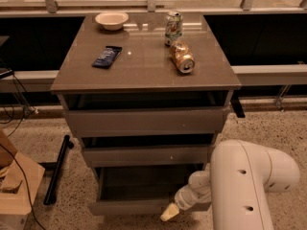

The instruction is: Open bottom drawer

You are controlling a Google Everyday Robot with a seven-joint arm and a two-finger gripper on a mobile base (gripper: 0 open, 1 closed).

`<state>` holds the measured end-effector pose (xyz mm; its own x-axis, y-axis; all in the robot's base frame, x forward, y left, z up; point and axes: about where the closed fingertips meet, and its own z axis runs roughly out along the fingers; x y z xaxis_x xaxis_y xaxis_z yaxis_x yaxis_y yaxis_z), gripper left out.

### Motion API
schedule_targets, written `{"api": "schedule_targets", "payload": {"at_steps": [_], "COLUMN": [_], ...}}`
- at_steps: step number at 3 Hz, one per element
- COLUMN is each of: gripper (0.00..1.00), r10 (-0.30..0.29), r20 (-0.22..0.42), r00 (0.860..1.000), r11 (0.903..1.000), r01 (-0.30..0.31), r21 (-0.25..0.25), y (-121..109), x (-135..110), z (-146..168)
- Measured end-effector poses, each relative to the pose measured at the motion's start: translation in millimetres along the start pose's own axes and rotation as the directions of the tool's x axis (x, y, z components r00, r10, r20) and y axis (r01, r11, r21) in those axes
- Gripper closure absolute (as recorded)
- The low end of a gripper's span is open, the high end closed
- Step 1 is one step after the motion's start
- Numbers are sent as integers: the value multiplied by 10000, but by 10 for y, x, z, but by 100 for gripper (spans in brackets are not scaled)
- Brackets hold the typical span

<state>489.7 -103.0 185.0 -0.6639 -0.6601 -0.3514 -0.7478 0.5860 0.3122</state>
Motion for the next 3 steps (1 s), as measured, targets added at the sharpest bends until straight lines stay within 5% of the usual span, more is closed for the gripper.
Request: {"api": "schedule_targets", "payload": {"at_steps": [1, 2, 3], "gripper": [42, 44, 26], "r10": [12, 17, 386], "r20": [238, 249, 894], "r00": [9997, 9997, 9952], "r11": [9965, 9964, 9913], "r01": [8, 4, -269], "r21": [-831, -845, -1292], "y": [157, 159, 251], "x": [214, 217, 358], "z": [-51, -52, -104]}}
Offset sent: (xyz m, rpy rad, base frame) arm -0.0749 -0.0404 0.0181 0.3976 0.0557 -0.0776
